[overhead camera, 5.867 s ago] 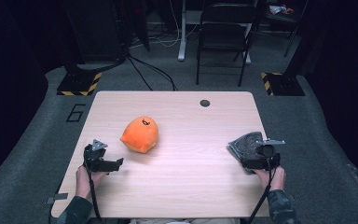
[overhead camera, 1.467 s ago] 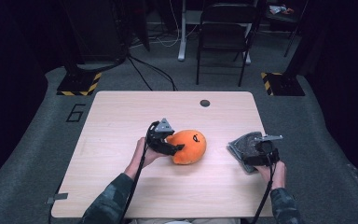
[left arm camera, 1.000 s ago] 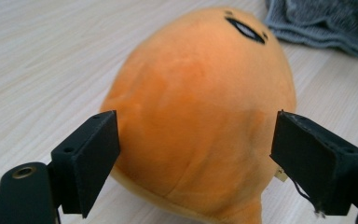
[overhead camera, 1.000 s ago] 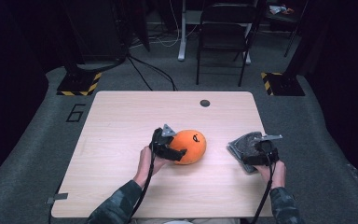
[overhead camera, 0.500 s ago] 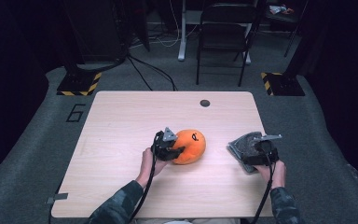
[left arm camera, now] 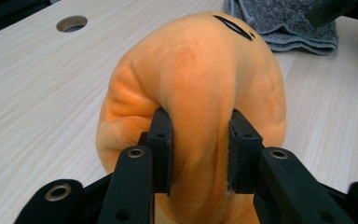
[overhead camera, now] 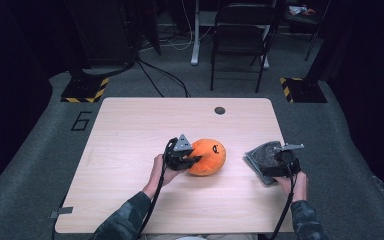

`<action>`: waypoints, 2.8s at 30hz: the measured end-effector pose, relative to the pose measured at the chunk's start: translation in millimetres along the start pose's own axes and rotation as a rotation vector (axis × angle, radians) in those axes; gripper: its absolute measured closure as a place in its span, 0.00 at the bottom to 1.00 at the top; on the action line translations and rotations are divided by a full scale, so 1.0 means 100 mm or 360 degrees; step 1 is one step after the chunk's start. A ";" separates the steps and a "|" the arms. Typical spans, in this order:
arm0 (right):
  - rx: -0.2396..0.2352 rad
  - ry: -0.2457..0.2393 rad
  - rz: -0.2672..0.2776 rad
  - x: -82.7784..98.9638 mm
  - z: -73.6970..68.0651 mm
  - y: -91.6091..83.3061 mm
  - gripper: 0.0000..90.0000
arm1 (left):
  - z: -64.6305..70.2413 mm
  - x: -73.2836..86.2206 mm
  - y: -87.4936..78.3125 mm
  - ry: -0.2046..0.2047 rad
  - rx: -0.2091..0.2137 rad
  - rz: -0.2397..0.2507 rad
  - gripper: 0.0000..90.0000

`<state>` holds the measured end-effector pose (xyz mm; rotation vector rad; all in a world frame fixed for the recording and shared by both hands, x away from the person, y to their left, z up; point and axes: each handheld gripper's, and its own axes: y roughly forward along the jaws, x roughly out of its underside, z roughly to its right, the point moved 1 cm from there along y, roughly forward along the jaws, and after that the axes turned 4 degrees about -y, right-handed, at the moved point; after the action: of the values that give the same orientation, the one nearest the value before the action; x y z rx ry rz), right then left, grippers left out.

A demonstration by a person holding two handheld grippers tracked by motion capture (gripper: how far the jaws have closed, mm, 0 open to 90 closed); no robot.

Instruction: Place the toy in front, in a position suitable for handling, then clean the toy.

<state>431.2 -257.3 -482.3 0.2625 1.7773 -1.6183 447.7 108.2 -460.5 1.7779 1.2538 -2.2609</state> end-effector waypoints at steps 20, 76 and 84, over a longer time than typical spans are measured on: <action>0.0017 -0.0020 -0.0031 0.01 -0.01 0.03 0.12 | -0.12 -0.08 0.17 0.0165 0.0184 -0.0089 0.64; 0.0029 -0.0006 0.0022 -0.04 0.08 0.22 0.00 | 0.10 0.38 -0.07 -0.0123 -0.0057 -0.0125 0.61; -0.0009 0.0010 -0.0026 -0.07 0.17 0.41 0.00 | 0.11 0.38 -0.08 -0.0114 -0.0048 -0.0130 0.73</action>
<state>466.4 -263.0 -509.6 0.2508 1.7929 -1.6252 421.3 124.2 -486.1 1.6493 1.3640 -2.3120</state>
